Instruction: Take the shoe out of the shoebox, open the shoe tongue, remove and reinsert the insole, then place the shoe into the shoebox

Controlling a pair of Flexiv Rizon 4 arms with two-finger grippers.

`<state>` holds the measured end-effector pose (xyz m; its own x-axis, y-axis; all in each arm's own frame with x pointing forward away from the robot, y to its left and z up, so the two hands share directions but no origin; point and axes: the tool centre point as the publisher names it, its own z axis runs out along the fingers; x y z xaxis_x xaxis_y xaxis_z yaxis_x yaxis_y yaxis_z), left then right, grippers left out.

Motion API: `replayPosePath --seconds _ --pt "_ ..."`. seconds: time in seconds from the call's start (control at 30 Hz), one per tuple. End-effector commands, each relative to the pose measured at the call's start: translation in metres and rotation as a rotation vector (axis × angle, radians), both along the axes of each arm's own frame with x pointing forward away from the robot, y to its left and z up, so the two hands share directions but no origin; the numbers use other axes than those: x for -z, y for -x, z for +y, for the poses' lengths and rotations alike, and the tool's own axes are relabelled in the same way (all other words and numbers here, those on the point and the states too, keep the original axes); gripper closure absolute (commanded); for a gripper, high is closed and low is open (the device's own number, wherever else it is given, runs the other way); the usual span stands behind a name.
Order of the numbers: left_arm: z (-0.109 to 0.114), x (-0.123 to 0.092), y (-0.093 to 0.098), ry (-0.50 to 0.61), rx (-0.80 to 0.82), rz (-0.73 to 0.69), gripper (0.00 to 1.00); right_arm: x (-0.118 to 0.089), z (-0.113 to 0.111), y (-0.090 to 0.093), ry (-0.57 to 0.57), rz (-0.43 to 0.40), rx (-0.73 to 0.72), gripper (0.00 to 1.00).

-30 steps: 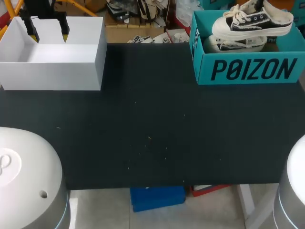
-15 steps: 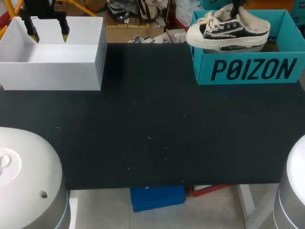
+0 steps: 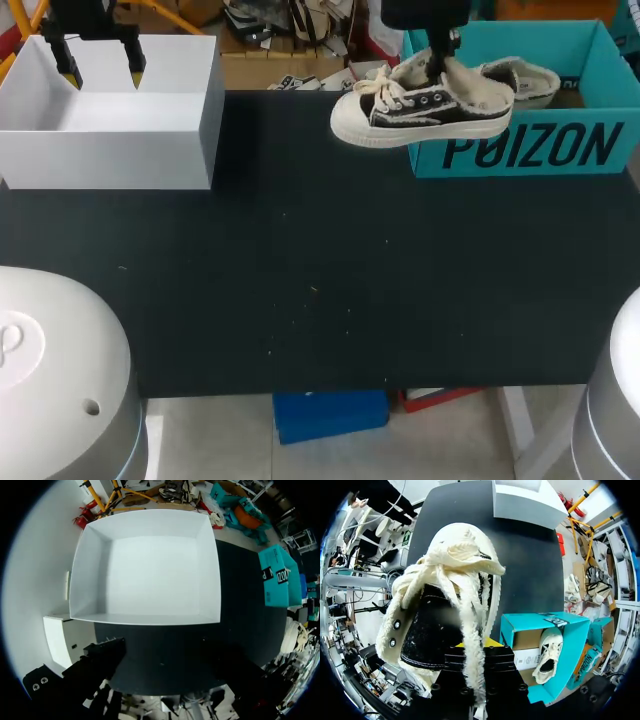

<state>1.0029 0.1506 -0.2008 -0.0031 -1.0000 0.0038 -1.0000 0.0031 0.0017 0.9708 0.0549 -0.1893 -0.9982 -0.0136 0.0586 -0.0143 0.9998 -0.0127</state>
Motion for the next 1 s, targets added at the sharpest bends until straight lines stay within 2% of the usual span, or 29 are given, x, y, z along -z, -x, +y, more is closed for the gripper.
replayPosePath --seconds 0.03,0.37,0.57,0.77,1.0 --pt "0.000 -0.001 0.000 -0.003 -0.002 0.002 0.00 0.013 0.030 0.028 -0.012 -0.111 -0.001 1.00" --pt "0.000 -0.001 0.000 -0.003 -0.002 0.002 0.00 0.042 0.116 0.053 -0.068 -0.102 0.015 1.00" --pt "0.000 -0.001 0.000 -0.003 -0.002 0.002 0.00 0.065 0.158 0.069 -0.098 -0.071 -0.009 1.00" --pt "0.000 -0.001 0.000 -0.003 -0.002 0.002 0.00 0.086 0.181 0.076 -0.117 -0.052 -0.046 1.00" --pt "0.000 -0.001 0.000 -0.003 -0.002 0.002 0.00 0.112 0.188 0.081 -0.126 -0.033 -0.067 1.00"
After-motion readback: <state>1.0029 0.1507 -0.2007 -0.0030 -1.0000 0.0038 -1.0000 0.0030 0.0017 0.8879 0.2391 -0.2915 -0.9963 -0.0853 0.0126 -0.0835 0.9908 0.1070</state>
